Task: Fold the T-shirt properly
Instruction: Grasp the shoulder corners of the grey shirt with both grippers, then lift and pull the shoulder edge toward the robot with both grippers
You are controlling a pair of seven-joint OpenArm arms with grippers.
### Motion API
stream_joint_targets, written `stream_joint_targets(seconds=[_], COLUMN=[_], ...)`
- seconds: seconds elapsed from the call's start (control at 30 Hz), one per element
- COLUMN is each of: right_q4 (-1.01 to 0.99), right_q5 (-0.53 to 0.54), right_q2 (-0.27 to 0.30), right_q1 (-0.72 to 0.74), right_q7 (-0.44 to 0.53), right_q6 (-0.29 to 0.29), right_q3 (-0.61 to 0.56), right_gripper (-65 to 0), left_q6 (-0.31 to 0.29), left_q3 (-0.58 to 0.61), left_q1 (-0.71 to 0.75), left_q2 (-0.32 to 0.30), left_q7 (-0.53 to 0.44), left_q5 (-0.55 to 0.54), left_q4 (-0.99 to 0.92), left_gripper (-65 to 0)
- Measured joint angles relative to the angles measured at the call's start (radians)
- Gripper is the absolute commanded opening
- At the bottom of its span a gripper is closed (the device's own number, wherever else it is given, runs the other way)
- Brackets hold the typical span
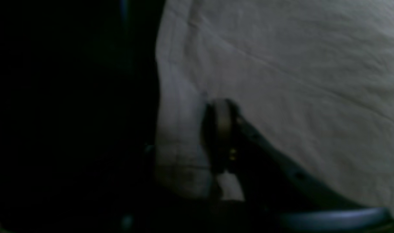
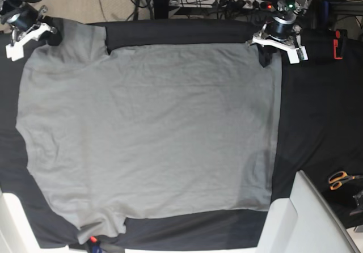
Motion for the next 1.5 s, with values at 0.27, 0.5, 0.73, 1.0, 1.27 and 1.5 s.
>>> stream_joint_targets(seconds=[0.27, 0.5, 0.73, 1.0, 1.27, 1.5], right_q4=[0.02, 0.152, 0.254, 0.273, 0.269, 0.121], right_q5=[-0.003, 0.0, -0.006, -0.005, -0.005, -0.011], right_q2=[-0.001, -0.003, -0.008, -0.003, 0.042, 0.082], right_q1=[-0.003, 0.001, 0.024, 0.105, 0.234, 0.344], right_q7=[-0.006, -0.061, -0.172, -0.219, -0.278, -0.276], right_q6=[0.0, 0.0, 0.0, 0.002, 0.003, 0.003], right_q3=[0.0, 0.0, 0.002, 0.002, 0.0, 0.0], right_gripper=[-64.8, -64.8, -64.8, -64.7, -64.7, -64.7], left_q6=[-0.007, -0.004, -0.003, -0.004, -0.004, -0.004], left_q3=[0.013, -0.021, -0.119, -0.134, -0.134, -0.048], left_q1=[0.063, 0.053, 0.048, -0.015, -0.101, -0.196], left_q2=[0.006, 0.012, 0.011, -0.01, -0.054, -0.116], left_q7=[0.096, 0.312, 0.441, 0.536, 0.652, 0.677], left_q5=[0.0, 0.011, 0.011, 0.025, 0.025, 0.026], left_q4=[0.096, 0.196, 0.367, 0.379, 0.371, 0.268], left_gripper=[-65.0, -65.0, -65.0, -65.0, -65.0, -65.0])
